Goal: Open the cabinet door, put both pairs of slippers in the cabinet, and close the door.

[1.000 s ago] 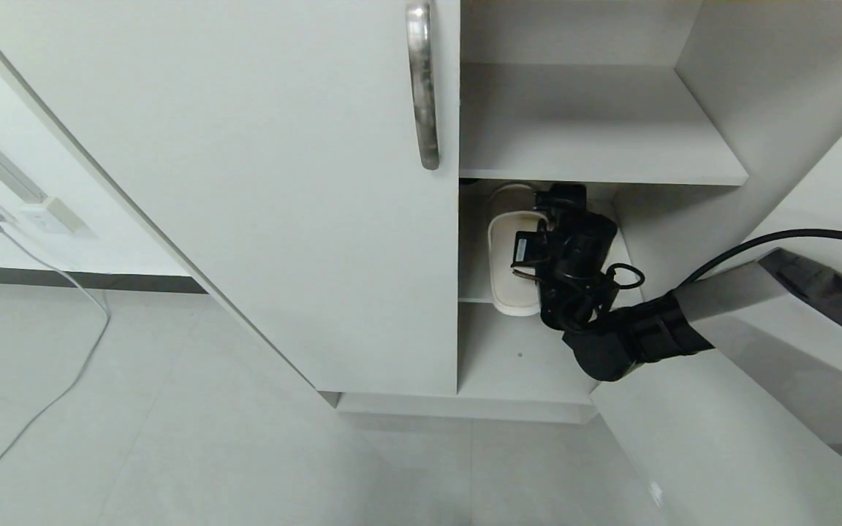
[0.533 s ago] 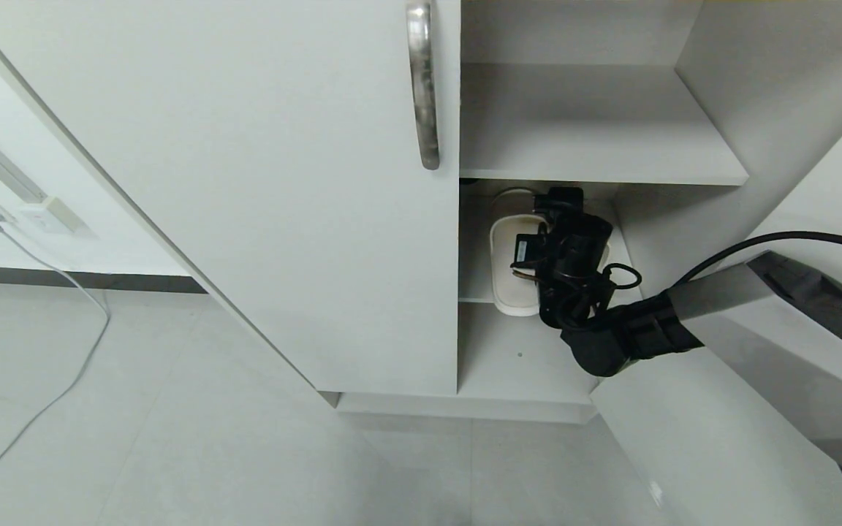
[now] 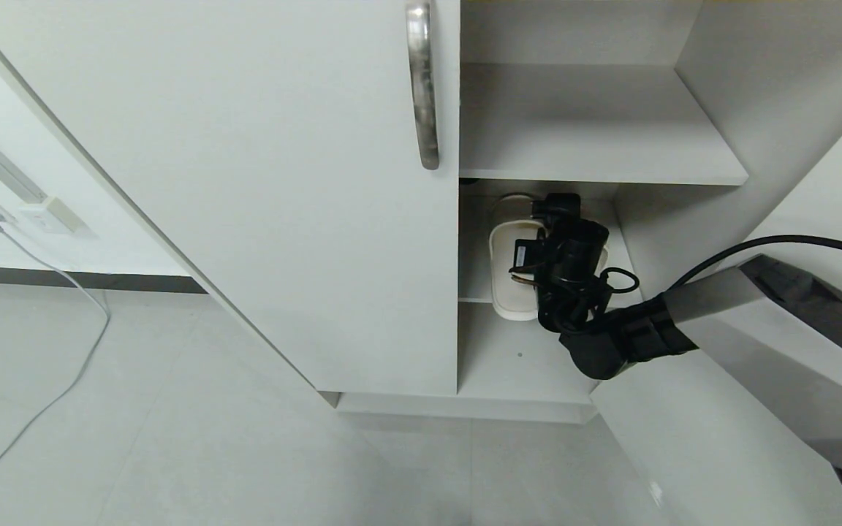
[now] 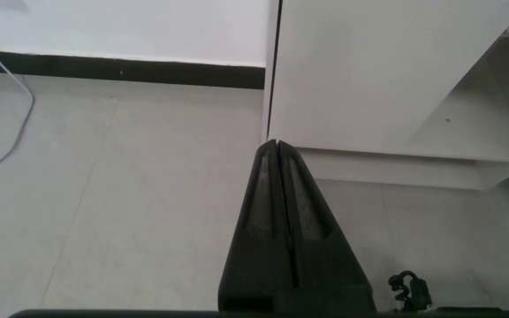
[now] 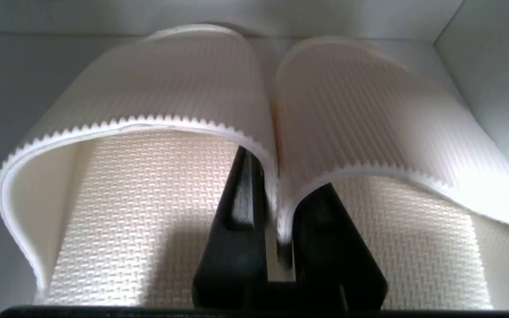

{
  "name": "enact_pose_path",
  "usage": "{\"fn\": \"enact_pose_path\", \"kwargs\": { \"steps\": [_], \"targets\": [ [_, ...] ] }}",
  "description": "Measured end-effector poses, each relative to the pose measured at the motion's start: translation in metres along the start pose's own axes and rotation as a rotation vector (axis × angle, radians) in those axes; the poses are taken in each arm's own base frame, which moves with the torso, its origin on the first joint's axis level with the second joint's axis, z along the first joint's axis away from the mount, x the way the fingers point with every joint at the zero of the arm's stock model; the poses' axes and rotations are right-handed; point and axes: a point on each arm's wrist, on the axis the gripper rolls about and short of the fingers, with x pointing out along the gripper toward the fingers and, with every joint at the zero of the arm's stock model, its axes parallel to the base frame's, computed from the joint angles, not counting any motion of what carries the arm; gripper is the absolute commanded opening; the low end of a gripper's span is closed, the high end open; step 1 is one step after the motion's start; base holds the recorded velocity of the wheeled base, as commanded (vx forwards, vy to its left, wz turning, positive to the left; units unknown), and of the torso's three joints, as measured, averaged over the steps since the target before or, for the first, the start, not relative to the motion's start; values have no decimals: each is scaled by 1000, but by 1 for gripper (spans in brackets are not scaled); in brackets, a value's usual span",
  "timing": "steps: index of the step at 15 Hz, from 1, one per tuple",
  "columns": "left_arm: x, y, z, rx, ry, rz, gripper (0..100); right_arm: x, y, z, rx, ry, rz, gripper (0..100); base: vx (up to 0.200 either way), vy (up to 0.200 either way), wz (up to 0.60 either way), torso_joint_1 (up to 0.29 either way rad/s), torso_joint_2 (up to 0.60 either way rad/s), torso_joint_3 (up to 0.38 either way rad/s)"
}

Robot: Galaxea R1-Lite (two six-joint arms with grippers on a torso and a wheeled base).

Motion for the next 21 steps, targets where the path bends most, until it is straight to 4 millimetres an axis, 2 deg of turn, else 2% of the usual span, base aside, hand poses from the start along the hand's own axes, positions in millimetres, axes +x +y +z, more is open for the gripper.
{"fn": "enact_pose_path", "kwargs": {
  "steps": [1,6,9,13,18,21],
  "targets": [
    [0,0,0,0,0,0,0,0,0,0,0,0,0,100,0,0,0,0,0,0],
    [0,0,0,0,0,0,0,-5,-3,-8,-22,29,4,100,0,0,0,0,0,0],
    [0,0,0,2,0,-1,0,-22,-5,-7,-37,55,23,100,0,0,0,0,0,0],
    [0,0,0,23,0,-7,0,-49,-10,7,-43,69,53,100,0,0,0,0,0,0],
    [0,0,0,29,0,-9,0,-113,-34,8,-70,111,132,100,0,0,0,0,0,0],
    [0,0,0,29,0,-11,0,-150,-32,12,-69,120,229,100,0,0,0,0,0,0]
  ]
}}
